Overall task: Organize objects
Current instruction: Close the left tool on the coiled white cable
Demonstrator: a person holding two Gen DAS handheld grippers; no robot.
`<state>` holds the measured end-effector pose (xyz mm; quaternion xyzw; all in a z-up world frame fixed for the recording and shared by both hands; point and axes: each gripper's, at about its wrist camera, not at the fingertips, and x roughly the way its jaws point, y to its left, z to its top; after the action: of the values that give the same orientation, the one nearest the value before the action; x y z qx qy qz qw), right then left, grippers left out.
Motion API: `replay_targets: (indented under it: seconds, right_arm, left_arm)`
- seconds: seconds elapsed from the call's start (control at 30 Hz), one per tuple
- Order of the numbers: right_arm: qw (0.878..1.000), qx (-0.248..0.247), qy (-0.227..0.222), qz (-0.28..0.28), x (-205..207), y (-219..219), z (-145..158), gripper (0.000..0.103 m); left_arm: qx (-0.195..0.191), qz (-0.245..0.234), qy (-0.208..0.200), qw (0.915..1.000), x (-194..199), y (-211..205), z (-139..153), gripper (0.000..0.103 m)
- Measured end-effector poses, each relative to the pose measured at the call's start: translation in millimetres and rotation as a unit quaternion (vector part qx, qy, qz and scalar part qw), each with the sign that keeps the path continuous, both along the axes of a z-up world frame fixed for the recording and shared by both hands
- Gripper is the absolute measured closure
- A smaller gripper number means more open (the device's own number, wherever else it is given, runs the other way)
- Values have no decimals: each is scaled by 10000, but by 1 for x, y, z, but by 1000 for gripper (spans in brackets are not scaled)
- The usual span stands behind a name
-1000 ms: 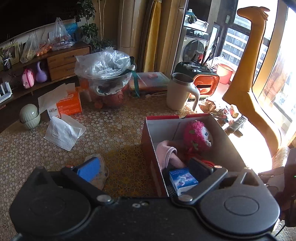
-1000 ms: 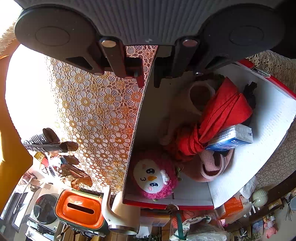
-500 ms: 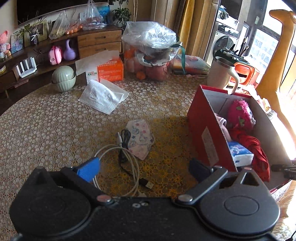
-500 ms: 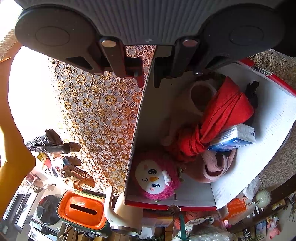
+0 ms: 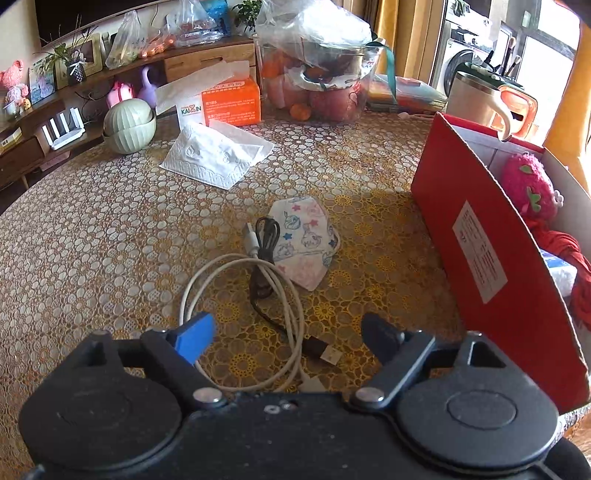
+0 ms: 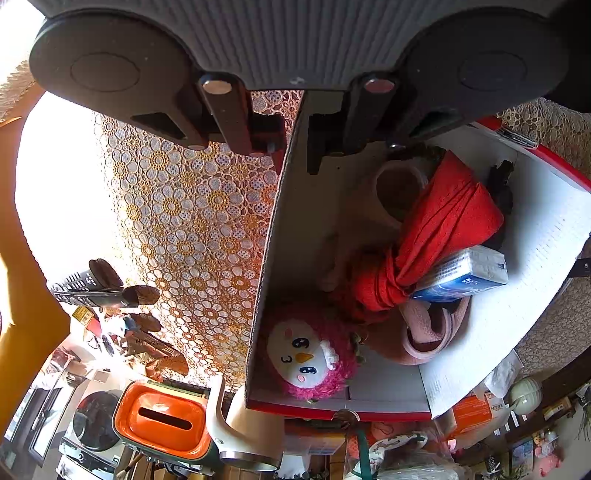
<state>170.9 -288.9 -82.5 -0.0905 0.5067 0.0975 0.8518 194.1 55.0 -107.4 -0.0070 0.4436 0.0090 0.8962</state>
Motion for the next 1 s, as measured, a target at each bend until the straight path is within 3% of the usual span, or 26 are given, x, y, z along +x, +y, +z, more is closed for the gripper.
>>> replay_targets:
  seconds: [0.2, 0.47, 0.7, 0.87, 1.0]
  right_arm:
    - [10000, 6, 13, 2, 1, 0, 0, 92]
    - [10000, 18, 17, -3, 1, 0, 0, 92]
    - [10000, 34, 12, 1, 0, -1, 0, 92]
    - [10000, 27, 10, -2, 0, -2, 0, 92]
    - [10000, 23, 8, -12, 0, -3, 0, 92]
  left_arm:
    - [-37, 106, 116, 9999, 12, -2, -14, 31]
    - [-76, 133, 203, 9997, 20, -4, -26, 60]
    - [-39, 124, 207, 9997, 24, -3, -28, 72]
    - [-193, 153, 200, 9995, 23, 5, -26, 94]
    - [-188, 100, 191, 9996, 19, 7, -25, 98]
